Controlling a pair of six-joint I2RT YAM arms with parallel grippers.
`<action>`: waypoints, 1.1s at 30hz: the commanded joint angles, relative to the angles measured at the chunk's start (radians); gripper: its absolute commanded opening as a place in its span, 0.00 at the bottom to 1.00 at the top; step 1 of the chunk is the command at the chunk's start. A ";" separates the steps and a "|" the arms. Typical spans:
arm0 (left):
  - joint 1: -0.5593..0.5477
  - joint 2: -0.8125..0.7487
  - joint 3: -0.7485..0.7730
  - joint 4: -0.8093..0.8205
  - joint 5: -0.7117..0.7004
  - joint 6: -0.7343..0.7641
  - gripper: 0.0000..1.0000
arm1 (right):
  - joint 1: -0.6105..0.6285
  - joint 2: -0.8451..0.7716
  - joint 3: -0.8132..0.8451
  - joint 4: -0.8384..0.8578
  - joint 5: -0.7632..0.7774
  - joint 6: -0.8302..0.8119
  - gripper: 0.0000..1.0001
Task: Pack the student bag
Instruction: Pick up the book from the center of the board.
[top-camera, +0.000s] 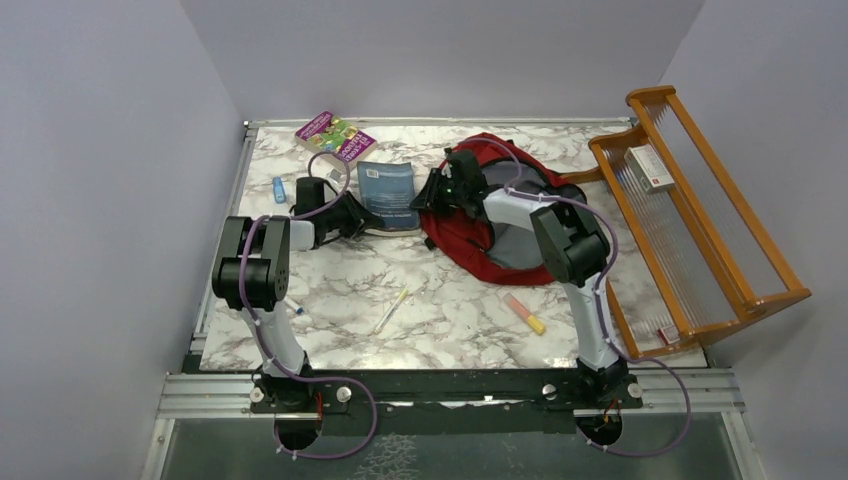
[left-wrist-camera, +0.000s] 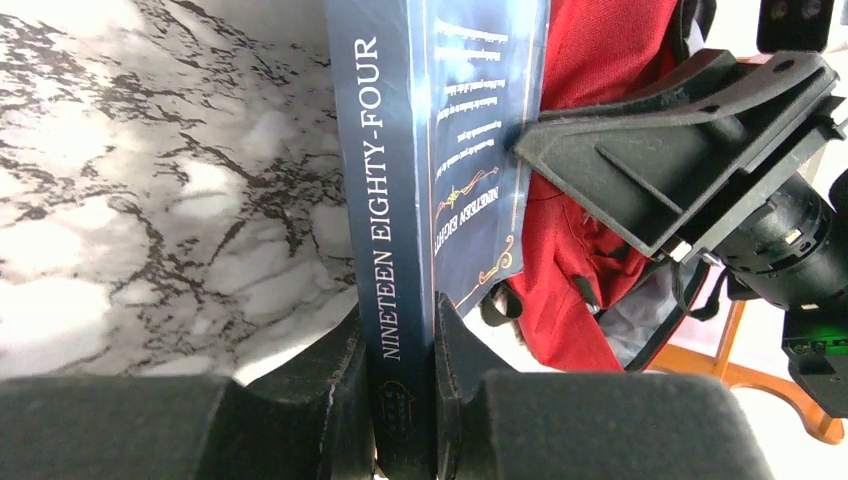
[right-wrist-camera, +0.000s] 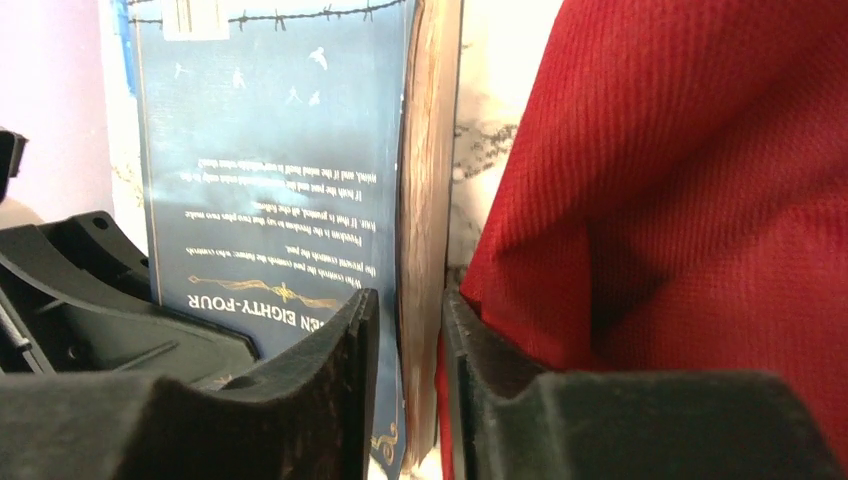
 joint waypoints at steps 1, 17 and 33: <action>0.025 -0.128 0.063 -0.062 0.011 0.077 0.00 | -0.019 -0.130 -0.081 -0.047 0.056 -0.119 0.39; 0.013 -0.498 0.168 -0.182 0.192 0.183 0.00 | -0.022 -0.695 -0.423 0.183 0.010 -0.194 0.70; -0.221 -0.639 0.262 -0.232 0.271 0.308 0.00 | -0.048 -0.923 -0.541 0.306 -0.063 -0.124 0.96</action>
